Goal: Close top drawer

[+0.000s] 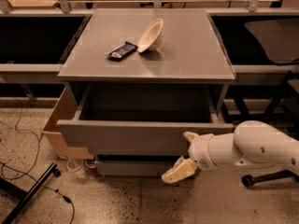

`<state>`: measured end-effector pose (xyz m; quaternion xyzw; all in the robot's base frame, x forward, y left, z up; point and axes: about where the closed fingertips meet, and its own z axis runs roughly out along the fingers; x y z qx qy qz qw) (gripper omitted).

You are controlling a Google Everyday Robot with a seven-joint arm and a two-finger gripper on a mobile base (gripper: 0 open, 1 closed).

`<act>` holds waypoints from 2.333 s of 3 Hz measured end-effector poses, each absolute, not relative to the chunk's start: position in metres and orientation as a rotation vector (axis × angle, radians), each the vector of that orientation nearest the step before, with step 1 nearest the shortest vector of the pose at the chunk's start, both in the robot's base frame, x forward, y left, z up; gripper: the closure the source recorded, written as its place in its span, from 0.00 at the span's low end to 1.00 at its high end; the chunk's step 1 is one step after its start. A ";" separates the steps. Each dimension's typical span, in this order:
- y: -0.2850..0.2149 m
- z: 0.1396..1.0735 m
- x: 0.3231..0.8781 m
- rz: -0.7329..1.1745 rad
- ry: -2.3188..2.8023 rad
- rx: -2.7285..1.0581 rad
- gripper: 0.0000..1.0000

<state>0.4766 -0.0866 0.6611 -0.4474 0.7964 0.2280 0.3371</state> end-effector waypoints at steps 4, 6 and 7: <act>-0.062 0.662 0.549 0.579 2.058 -1.181 0.41; -0.064 0.676 0.599 0.491 2.067 -1.174 0.63; -0.073 0.672 0.613 0.465 2.096 -1.151 0.39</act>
Offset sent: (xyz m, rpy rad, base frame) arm 0.0854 0.0394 -0.0044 0.0084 -0.0068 0.0318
